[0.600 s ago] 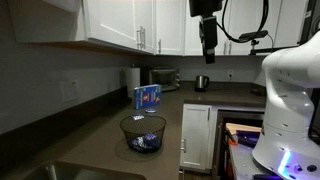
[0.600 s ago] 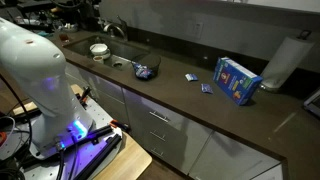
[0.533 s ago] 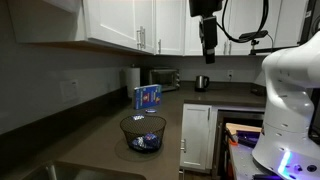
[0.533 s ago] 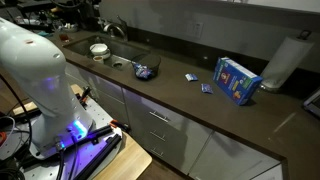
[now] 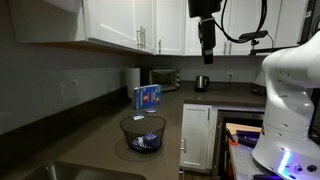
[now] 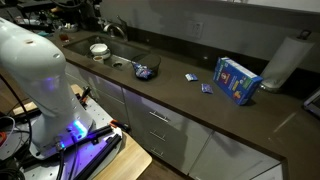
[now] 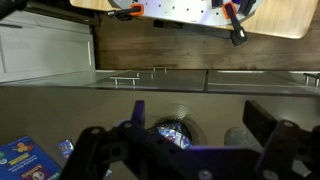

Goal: Remove the pack that's closest to the box and put it into the basket

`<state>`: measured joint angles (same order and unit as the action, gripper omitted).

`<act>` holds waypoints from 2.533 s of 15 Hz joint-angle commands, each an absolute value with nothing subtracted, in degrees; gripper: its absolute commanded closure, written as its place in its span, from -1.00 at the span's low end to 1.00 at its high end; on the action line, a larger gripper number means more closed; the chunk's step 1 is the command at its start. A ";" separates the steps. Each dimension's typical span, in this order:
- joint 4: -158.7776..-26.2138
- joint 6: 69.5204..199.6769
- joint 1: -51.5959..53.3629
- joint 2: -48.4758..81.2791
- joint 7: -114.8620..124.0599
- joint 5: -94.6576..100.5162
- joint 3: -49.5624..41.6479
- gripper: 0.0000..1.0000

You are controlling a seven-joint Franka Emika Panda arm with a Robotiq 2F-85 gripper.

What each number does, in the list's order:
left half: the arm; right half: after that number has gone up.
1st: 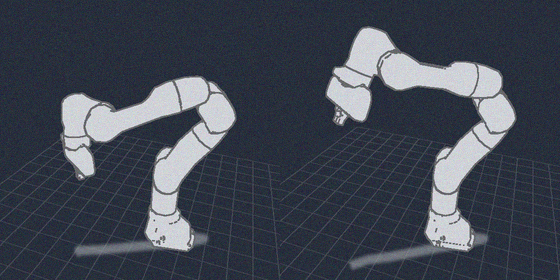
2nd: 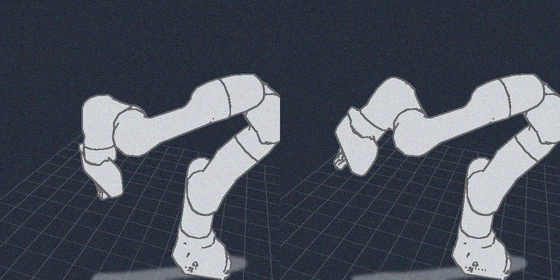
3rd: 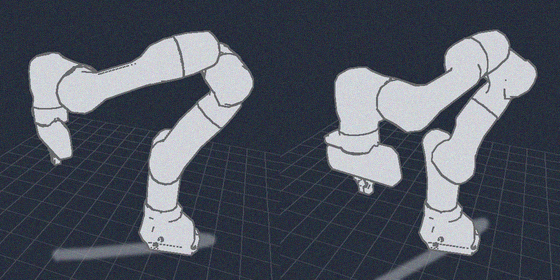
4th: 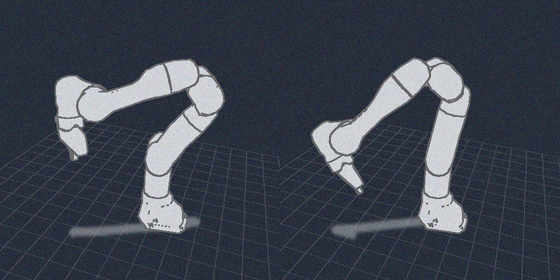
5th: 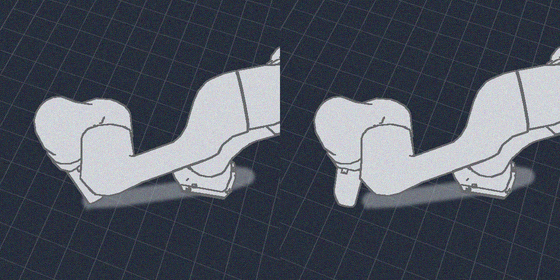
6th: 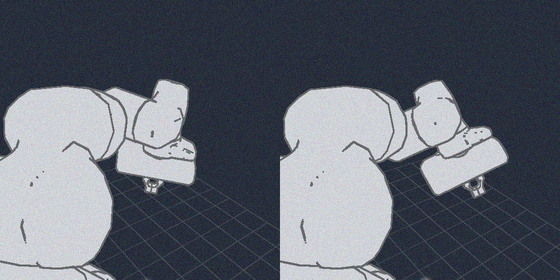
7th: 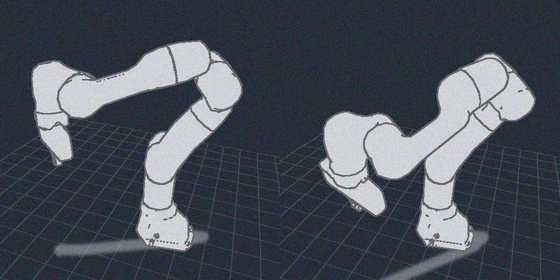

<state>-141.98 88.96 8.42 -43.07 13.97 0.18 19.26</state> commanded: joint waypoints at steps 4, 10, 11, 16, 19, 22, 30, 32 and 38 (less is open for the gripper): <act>-142.89 102.99 2.53 -33.19 14.79 7.77 13.35 -1.00; -140.34 117.85 -4.94 -19.32 16.05 8.14 4.07 -1.00; -140.30 121.63 -6.12 -17.55 16.21 8.23 2.46 -1.00; -138.40 142.30 -10.60 -6.48 22.72 10.10 -2.07 -1.00; -135.93 150.36 -11.83 0.28 29.09 13.95 -3.67 -1.00; -136.71 148.86 -10.03 -0.34 28.30 13.15 -5.56 -1.00; -135.33 169.28 -9.73 8.12 43.75 36.40 -10.05 -1.00; -132.15 169.95 -8.83 11.56 50.19 43.40 -12.94 -1.00; -124.30 170.23 -8.17 22.30 57.02 49.90 -16.77 -1.00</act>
<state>-128.22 168.28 -8.72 16.43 54.16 48.25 -15.49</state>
